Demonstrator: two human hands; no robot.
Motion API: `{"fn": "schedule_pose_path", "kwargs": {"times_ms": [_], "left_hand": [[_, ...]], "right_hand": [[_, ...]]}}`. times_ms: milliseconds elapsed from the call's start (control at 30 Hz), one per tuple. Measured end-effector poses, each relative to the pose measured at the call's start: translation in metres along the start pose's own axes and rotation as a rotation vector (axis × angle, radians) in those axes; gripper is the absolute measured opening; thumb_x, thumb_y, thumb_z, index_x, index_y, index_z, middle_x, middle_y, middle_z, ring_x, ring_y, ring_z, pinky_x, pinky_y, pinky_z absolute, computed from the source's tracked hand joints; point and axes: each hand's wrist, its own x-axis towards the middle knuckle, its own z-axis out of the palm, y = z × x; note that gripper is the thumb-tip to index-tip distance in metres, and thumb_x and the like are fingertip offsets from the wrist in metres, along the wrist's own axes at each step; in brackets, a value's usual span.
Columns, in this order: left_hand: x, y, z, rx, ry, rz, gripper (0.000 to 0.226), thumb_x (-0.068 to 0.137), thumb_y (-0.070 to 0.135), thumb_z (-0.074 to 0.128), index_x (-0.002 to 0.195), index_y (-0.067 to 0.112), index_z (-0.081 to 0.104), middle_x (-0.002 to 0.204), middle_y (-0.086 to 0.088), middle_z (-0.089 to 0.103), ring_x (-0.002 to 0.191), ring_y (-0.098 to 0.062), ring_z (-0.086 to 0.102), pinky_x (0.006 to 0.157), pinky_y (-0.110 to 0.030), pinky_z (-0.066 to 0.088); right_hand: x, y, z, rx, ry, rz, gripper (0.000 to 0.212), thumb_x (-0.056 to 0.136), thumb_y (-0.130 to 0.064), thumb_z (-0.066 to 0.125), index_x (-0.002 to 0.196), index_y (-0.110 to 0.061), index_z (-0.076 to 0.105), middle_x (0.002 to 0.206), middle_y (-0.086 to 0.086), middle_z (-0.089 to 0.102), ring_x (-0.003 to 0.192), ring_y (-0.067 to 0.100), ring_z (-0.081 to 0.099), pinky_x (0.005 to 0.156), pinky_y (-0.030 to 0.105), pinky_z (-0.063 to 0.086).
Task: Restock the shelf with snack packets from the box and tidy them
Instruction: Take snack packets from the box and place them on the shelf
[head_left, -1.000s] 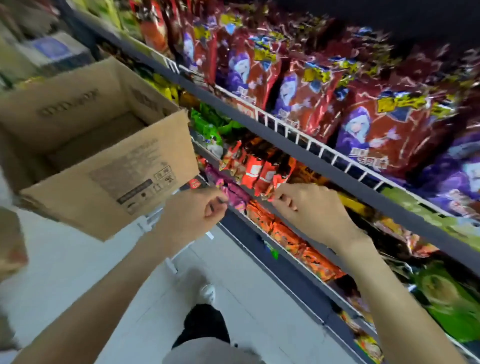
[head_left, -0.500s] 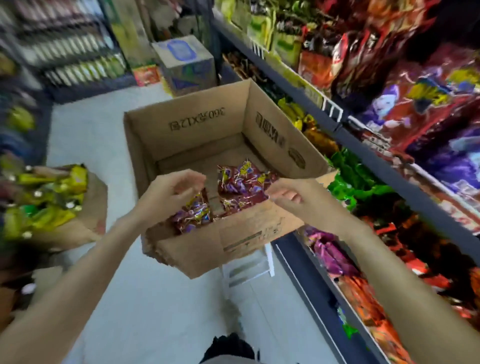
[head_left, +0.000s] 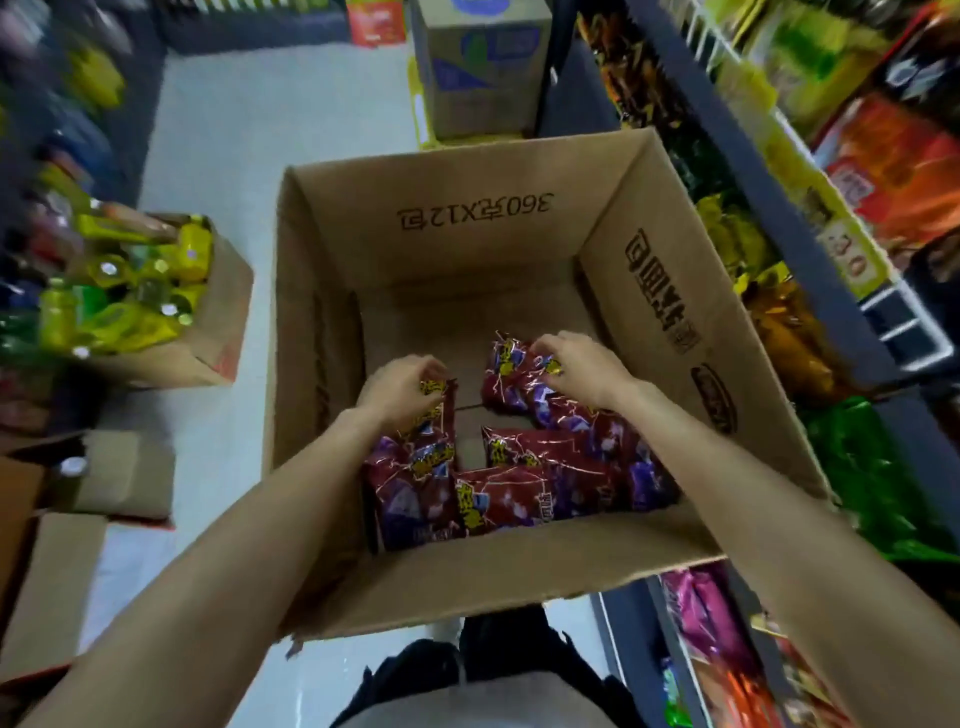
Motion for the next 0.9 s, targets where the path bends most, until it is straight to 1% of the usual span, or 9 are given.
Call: {"fn": "schedule_pose_path", "kwargs": {"times_ms": [233, 400, 467, 533, 567, 633, 700, 767, 900], "left_hand": [[0.023, -0.034, 0.035, 0.118, 0.031, -0.16, 0.046, 0.092, 0.042, 0.052, 0.132, 0.018, 0.049, 0.127, -0.008, 0.054, 0.118, -0.025, 0.049, 0.097, -0.036, 0.042], [0.045, -0.041, 0.053, 0.192, -0.117, -0.257, 0.057, 0.095, 0.048, 0.042, 0.139, 0.012, 0.04, 0.138, -0.016, 0.045, 0.123, -0.032, 0.045, 0.097, -0.038, 0.039], [0.055, -0.043, 0.058, 0.163, -0.183, -0.277, 0.058, 0.096, 0.048, 0.04, 0.145, 0.017, 0.031, 0.144, -0.014, 0.039, 0.128, -0.033, 0.04, 0.101, -0.038, 0.035], [0.06, -0.045, 0.06, 0.216, -0.254, -0.278, 0.061, 0.096, 0.049, 0.036, 0.149, 0.021, 0.023, 0.152, -0.01, 0.029, 0.138, -0.029, 0.027, 0.111, -0.041, 0.022], [0.063, -0.046, 0.061, 0.241, -0.283, -0.283, 0.062, 0.096, 0.051, 0.035, 0.15, 0.022, 0.021, 0.153, -0.01, 0.027, 0.141, -0.028, 0.022, 0.115, -0.042, 0.015], [0.065, -0.045, 0.061, 0.275, -0.314, -0.284, 0.062, 0.095, 0.051, 0.038, 0.148, 0.022, 0.025, 0.151, -0.012, 0.029, 0.142, -0.028, 0.02, 0.116, -0.044, 0.012], [0.065, -0.04, 0.057, 0.314, -0.308, -0.254, 0.058, 0.093, 0.048, 0.044, 0.143, 0.02, 0.036, 0.147, -0.014, 0.036, 0.137, -0.03, 0.029, 0.113, -0.044, 0.021], [0.064, -0.035, 0.051, 0.334, -0.301, -0.228, 0.053, 0.092, 0.046, 0.049, 0.137, 0.019, 0.044, 0.14, -0.013, 0.044, 0.127, -0.031, 0.043, 0.104, -0.041, 0.035], [0.054, -0.028, 0.037, 0.434, -0.255, -0.105, 0.05, 0.095, 0.049, 0.044, 0.136, 0.022, 0.041, 0.132, -0.012, 0.049, 0.114, -0.032, 0.052, 0.093, -0.039, 0.042]], "right_hand": [[0.079, 0.025, 0.043, -0.137, -0.16, -0.064, 0.063, 0.09, -0.031, 0.06, 0.145, -0.018, 0.032, 0.144, 0.01, 0.039, 0.133, 0.03, 0.037, 0.107, 0.042, 0.037], [0.109, 0.043, 0.061, -0.184, -0.326, -0.025, 0.09, 0.088, -0.049, 0.058, 0.152, -0.025, 0.001, 0.157, 0.017, 0.013, 0.143, 0.038, 0.016, 0.118, 0.048, 0.015], [0.118, 0.051, 0.067, -0.172, -0.384, -0.015, 0.097, 0.086, -0.055, 0.057, 0.152, -0.025, -0.008, 0.157, 0.019, 0.014, 0.144, 0.038, 0.014, 0.118, 0.047, 0.01], [0.119, 0.051, 0.069, -0.162, -0.401, -0.023, 0.103, 0.084, -0.059, 0.057, 0.151, -0.023, -0.012, 0.154, 0.02, 0.022, 0.143, 0.037, 0.02, 0.118, 0.047, 0.011], [0.119, 0.05, 0.07, -0.153, -0.407, -0.03, 0.105, 0.083, -0.061, 0.058, 0.151, -0.022, -0.012, 0.153, 0.02, 0.025, 0.142, 0.036, 0.023, 0.117, 0.047, 0.012], [0.12, 0.046, 0.067, -0.097, -0.413, -0.031, 0.105, 0.08, -0.067, 0.056, 0.152, -0.023, -0.008, 0.155, 0.017, 0.023, 0.142, 0.036, 0.023, 0.115, 0.048, 0.014], [0.121, 0.041, 0.062, -0.02, -0.42, -0.015, 0.099, 0.08, -0.071, 0.051, 0.152, -0.024, 0.005, 0.156, 0.013, 0.023, 0.142, 0.034, 0.023, 0.114, 0.049, 0.017], [0.124, 0.037, 0.057, -0.042, -0.446, -0.037, 0.09, 0.08, -0.067, 0.055, 0.15, -0.022, 0.021, 0.154, 0.011, 0.028, 0.14, 0.032, 0.027, 0.113, 0.048, 0.023], [0.126, 0.032, 0.049, -0.044, -0.536, -0.07, 0.076, 0.083, -0.046, 0.066, 0.145, -0.018, 0.033, 0.148, 0.011, 0.038, 0.137, 0.029, 0.033, 0.109, 0.041, 0.032]]}}
